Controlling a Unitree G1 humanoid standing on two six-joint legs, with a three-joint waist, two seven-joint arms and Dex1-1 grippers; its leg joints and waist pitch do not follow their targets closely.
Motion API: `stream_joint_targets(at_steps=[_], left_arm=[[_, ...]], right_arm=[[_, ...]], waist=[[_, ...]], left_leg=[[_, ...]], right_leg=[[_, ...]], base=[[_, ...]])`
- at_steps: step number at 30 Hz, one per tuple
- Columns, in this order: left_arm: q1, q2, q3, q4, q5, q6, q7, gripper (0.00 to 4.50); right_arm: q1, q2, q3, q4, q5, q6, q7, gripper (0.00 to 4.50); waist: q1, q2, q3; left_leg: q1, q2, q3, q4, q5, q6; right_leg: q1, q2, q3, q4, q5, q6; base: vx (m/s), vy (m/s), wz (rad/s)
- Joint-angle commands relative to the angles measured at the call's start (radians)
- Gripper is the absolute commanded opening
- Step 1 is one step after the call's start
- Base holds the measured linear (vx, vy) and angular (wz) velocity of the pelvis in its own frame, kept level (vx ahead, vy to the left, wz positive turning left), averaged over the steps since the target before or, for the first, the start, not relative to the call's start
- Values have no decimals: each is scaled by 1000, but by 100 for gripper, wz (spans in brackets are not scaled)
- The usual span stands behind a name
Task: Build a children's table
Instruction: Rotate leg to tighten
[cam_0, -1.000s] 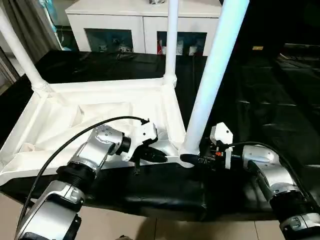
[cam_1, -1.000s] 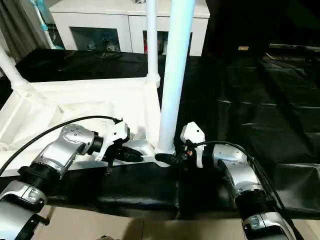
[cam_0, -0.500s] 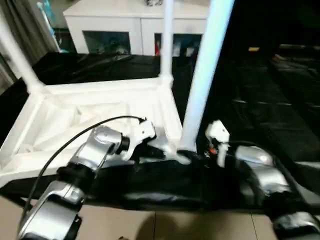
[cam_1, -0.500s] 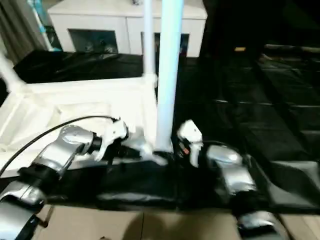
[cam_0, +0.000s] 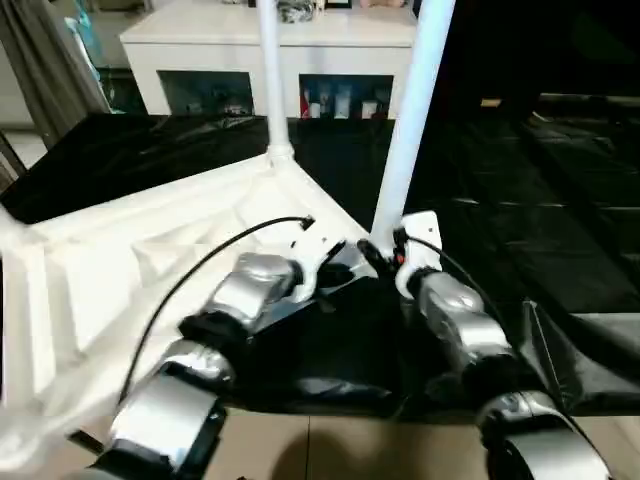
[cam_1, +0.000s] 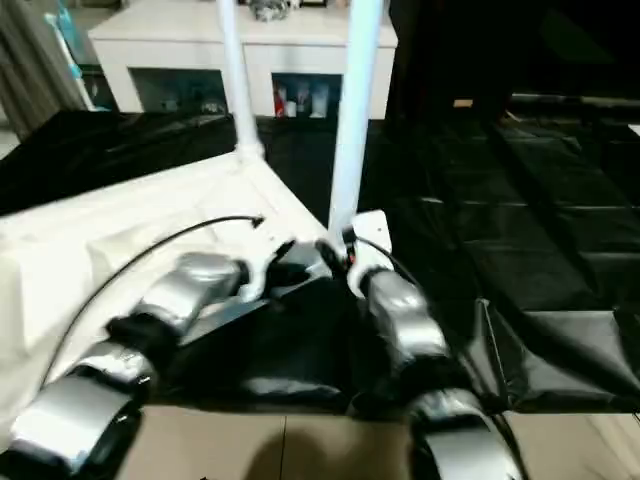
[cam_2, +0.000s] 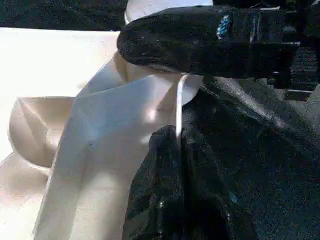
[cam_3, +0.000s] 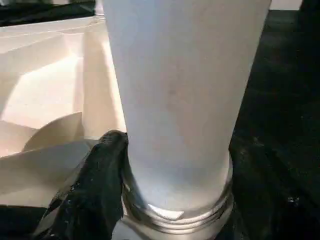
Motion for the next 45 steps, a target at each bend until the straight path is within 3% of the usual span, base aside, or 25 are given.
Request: stream_joint_targets(at_steps=[1, 3, 6, 12, 17, 19, 23, 27, 31, 33, 37, 44, 45], left_arm=[[3, 1, -1, 52, 26, -2, 33, 0], [4, 5, -9, 54, 28, -11, 17, 0], [4, 9, -16, 68, 34, -27, 5, 0], [30, 42, -64, 53, 62, -71, -101, 0], [75, 110, -112, -16, 62, -62, -291, 0], [99, 147, -134, -57, 58, -87, -385, 0], [143, 204, -158, -154, 28, -150, -524, 0], [156, 229, -162, -193, 36, -152, -529, 0], [171, 245, -155, -233, 35, -130, -541, 0], [175, 247, -155, -238, 33, -123, -544, 44], [175, 250, -161, -232, 44, -148, -515, 58], [175, 251, -158, -239, 36, -128, -519, 58], [174, 250, -156, -238, 35, -126, -516, 29]], right_arm=[[17, 26, -1, 25, 12, 35, 16, 265], [20, 27, -14, 20, 27, 36, 27, 265], [22, 25, -22, 18, 32, 24, 32, 335], [38, -19, -10, -30, 16, -23, 97, 377], [103, -152, 50, -163, 32, -83, 391, 380], [146, -216, 72, -239, 64, -88, 538, 380], [196, -293, 89, -329, 112, -68, 695, 380], [219, -327, 107, -372, 125, -56, 767, 380], [238, -344, 126, -402, 120, -45, 816, 380], [240, -343, 128, -404, 120, -44, 817, 381], [243, -341, 132, -417, 120, -35, 818, 381], [248, -355, 129, -421, 119, -27, 831, 381], [248, -357, 130, -419, 116, -28, 831, 381]], waist=[[-1, -8, -50], [-1, -11, -50], [-1, -12, -49], [-1, -13, -50], [9, -13, -54], [18, -13, -56], [27, -12, -62], [32, -8, -66], [36, -10, -64], [36, -11, -61], [34, -11, -58], [33, -11, -62], [33, -11, -62]], left_leg=[[19, 6, -19, -86, -440, 8], [18, 7, -19, -87, -445, 12], [18, 7, -19, -88, -452, 11], [14, 9, -21, -90, -441, 17], [9, 16, -12, -88, -369, 41], [7, 18, -9, -85, -329, 63], [3, 22, -7, -80, -261, 77], [4, 25, -4, -74, -202, 96], [6, 24, -1, -73, -215, 95], [7, 23, -1, -76, -240, 80], [11, 23, -3, -80, -273, 58], [9, 22, -4, -78, -247, 60], [9, 22, -3, -77, -240, 62]], right_leg=[[20, -36, 9, -98, -536, -117], [19, -36, 10, -98, -532, -119], [17, -37, 10, -99, -543, -119], [20, -41, 11, -101, -559, -105], [29, -41, 20, -84, -408, -168], [36, -40, 23, -75, -332, -192], [45, -38, 21, -58, -214, -234], [50, -34, 18, -40, -74, -284], [50, -35, 19, -42, -92, -284], [49, -38, 20, -48, -158, -268], [45, -38, 22, -57, -239, -240], [47, -36, 22, -52, -194, -244], [48, -36, 22, -50, -181, -248]], base=[[0, 0, 0], [0, 0, 0], [0, 0, 0], [0, 0, 0], [0, 0, 0], [0, 0, 0], [26, -4, 0], [13, -1, 0], [0, 0, 0], [0, 0, 0], [0, 0, 0], [0, 0, 0], [0, 0, 0]])
